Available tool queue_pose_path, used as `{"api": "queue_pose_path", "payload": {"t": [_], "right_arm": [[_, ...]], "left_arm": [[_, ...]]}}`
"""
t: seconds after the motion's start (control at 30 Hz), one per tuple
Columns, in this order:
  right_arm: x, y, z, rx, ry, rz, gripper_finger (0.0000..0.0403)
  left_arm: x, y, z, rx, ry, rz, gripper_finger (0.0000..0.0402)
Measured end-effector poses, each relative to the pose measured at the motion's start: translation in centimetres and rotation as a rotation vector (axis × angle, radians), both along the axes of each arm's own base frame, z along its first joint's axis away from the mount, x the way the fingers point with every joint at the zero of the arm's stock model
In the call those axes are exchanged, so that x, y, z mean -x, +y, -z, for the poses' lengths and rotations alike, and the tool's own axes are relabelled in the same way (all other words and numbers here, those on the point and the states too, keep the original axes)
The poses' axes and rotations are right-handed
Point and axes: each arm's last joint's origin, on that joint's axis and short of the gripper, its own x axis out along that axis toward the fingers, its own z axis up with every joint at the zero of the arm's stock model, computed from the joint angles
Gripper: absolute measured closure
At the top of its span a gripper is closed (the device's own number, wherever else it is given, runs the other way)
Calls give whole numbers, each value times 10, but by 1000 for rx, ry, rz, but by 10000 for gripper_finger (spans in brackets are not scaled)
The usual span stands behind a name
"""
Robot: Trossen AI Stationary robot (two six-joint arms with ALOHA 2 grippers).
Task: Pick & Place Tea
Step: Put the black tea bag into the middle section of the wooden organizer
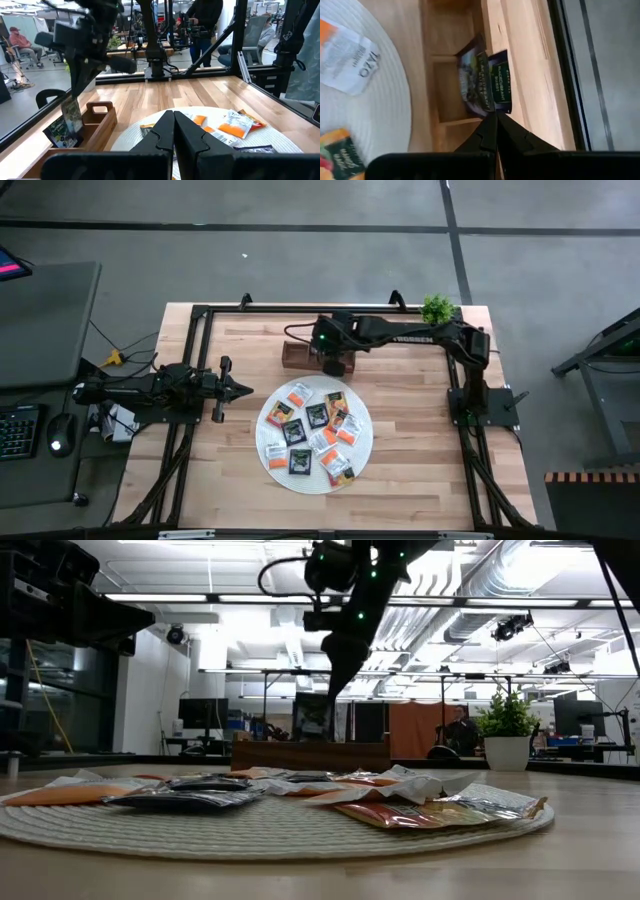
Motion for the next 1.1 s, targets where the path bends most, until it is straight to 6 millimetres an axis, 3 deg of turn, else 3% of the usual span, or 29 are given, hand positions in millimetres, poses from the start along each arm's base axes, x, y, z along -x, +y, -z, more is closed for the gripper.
{"api": "queue_pose_path", "payload": {"t": [0.4, 0.77, 1.1], "right_arm": [[-5, -13, 28, -55, 54, 16, 403], [-3, -26, 29, -52, 42, 68, 403], [-7, -22, 28, -42, 11, 55, 403]], "left_arm": [[0, 0, 0, 0, 0, 0, 402], [0, 0, 0, 0, 0, -1, 402], [0, 0, 0, 0, 0, 0, 402]]}}
